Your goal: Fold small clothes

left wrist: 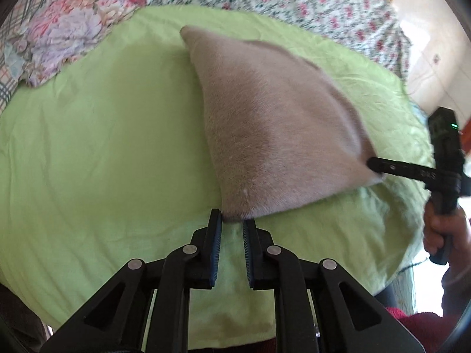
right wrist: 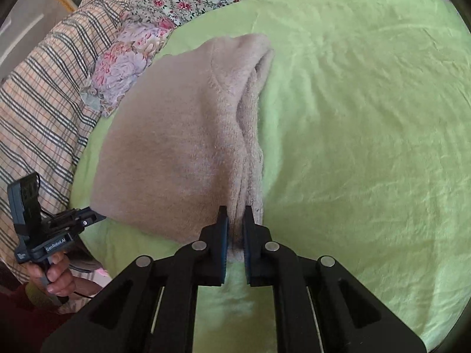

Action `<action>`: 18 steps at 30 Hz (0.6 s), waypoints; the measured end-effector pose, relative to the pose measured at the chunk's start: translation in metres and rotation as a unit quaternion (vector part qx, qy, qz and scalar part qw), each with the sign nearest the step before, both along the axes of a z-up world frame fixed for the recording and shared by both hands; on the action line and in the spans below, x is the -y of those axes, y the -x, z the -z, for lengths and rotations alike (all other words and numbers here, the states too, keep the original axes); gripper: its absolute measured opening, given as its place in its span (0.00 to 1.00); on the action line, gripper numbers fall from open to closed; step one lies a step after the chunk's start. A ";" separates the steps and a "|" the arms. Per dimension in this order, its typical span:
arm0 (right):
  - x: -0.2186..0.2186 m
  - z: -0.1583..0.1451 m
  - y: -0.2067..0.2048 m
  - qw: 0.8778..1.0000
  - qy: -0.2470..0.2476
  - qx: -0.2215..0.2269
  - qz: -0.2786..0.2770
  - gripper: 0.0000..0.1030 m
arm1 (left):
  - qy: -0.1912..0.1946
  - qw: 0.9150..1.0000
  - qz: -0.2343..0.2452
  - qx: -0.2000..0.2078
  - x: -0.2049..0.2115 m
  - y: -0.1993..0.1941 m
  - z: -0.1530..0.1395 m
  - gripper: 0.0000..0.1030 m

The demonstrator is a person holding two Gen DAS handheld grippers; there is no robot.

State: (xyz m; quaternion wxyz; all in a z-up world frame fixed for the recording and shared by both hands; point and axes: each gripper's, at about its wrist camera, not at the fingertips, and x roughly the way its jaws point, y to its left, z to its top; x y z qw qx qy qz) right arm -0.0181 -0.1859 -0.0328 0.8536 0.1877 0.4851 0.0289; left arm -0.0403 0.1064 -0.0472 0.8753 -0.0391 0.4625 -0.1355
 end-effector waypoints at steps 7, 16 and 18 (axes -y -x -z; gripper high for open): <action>0.021 -0.033 -0.017 0.995 -0.073 0.059 0.016 0.13 | 0.024 0.998 0.030 0.051 -0.013 0.010 -0.034 0.23; 0.034 -0.015 -0.077 0.991 -0.112 0.056 0.042 0.42 | 0.062 0.996 0.038 0.052 0.001 -0.021 -0.038 0.42; 0.037 -0.008 -0.087 0.990 -0.124 0.050 0.046 0.42 | 0.065 0.996 0.044 0.052 0.006 -0.025 -0.036 0.42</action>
